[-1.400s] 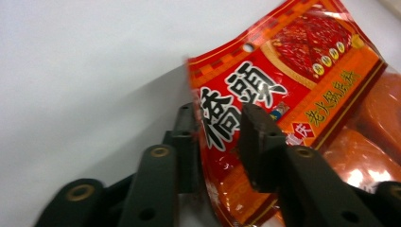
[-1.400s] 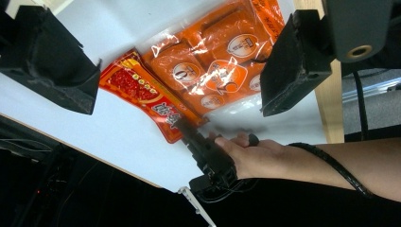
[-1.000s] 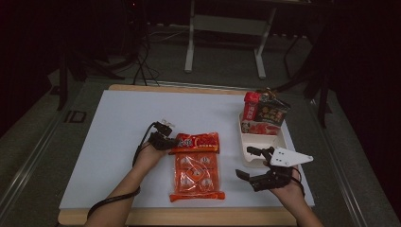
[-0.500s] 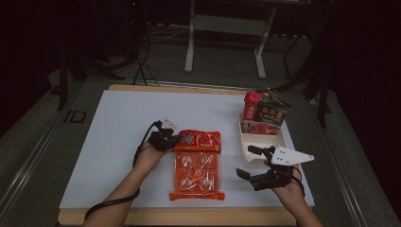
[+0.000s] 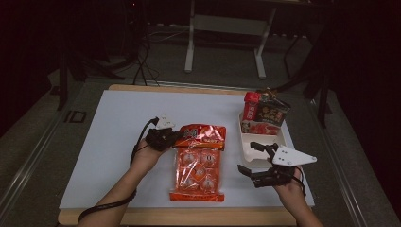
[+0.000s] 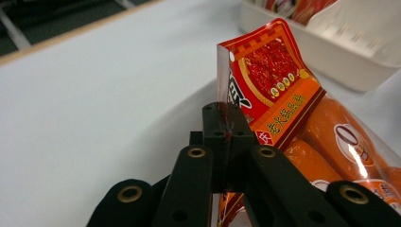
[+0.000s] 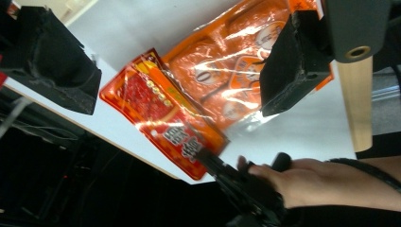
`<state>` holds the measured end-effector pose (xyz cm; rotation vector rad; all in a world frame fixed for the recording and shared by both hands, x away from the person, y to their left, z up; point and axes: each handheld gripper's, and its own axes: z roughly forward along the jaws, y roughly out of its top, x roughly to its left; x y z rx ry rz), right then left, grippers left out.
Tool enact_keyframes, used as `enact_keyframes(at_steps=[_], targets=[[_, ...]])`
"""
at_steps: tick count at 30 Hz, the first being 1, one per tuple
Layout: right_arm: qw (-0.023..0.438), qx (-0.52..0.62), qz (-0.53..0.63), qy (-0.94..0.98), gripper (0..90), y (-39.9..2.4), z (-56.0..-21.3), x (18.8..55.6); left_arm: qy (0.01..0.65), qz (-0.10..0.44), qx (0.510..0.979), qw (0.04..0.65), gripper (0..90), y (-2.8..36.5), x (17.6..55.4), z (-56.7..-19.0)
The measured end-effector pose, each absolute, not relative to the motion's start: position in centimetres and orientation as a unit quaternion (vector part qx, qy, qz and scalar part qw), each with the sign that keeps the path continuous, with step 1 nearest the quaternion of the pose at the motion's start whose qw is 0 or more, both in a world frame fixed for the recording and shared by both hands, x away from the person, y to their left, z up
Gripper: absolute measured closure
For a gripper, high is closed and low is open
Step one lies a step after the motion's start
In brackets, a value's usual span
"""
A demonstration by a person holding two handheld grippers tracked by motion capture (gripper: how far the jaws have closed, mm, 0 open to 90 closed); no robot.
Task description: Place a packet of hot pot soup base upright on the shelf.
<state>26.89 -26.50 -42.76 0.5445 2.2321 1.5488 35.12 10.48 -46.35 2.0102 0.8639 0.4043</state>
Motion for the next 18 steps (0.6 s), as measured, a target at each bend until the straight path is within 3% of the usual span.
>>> enact_keyframes(at_steps=[11,18], targets=[[0.151,0.225,0.546,0.792,10.7,-26.2,-42.8,27.3,0.306,0.171,0.804,0.480,90.0,10.7,33.3,-44.0],[0.155,0.240,0.548,0.786,10.7,-26.3,-42.9,27.5,0.265,0.169,0.797,0.516,90.0,10.9,32.2,-42.9]])
